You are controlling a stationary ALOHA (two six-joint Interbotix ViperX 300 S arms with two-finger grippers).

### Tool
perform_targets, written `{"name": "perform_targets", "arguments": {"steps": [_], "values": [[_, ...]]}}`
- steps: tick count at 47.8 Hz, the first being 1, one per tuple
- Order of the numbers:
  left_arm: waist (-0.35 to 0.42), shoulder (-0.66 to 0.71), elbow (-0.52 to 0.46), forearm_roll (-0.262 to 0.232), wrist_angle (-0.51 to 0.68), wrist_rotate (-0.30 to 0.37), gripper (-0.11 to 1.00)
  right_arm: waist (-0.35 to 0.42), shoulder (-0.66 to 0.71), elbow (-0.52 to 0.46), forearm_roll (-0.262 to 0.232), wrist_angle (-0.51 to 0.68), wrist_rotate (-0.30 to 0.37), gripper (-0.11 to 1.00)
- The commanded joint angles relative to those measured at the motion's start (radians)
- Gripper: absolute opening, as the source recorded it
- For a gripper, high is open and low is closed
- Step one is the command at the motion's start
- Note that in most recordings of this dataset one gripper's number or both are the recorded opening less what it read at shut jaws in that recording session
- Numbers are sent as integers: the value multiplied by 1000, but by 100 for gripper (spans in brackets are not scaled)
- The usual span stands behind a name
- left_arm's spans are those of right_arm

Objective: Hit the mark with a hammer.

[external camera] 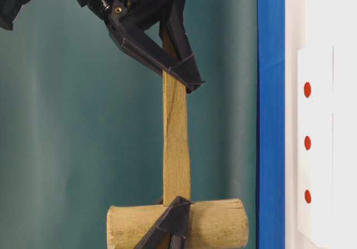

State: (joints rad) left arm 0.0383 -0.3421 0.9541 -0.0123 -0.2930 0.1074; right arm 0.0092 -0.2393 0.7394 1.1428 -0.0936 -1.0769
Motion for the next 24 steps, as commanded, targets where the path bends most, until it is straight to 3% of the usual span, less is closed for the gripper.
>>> {"name": "perform_targets", "arguments": {"steps": [1,4,7,18,20,24], "values": [[2,-8,-20,-2,-2,-2,45,6,-15,-38,-5,-3,3,3],[2,-8,-20,-2,-2,-2,45,6,-15,-37,-3,-5,6,10],[0,-8,-20,-2,-2,-3,45,6,-15,-38,-2,-9,9,26],[0,-12,-20,-2,-2,-20,45,6,-15,-37,2,-48,5,90],[2,-12,-18,-2,-2,-26,45,6,-15,-38,0,-48,5,93],[0,-14,-21,-2,2,-48,45,6,-15,-38,0,-48,5,90]]}}
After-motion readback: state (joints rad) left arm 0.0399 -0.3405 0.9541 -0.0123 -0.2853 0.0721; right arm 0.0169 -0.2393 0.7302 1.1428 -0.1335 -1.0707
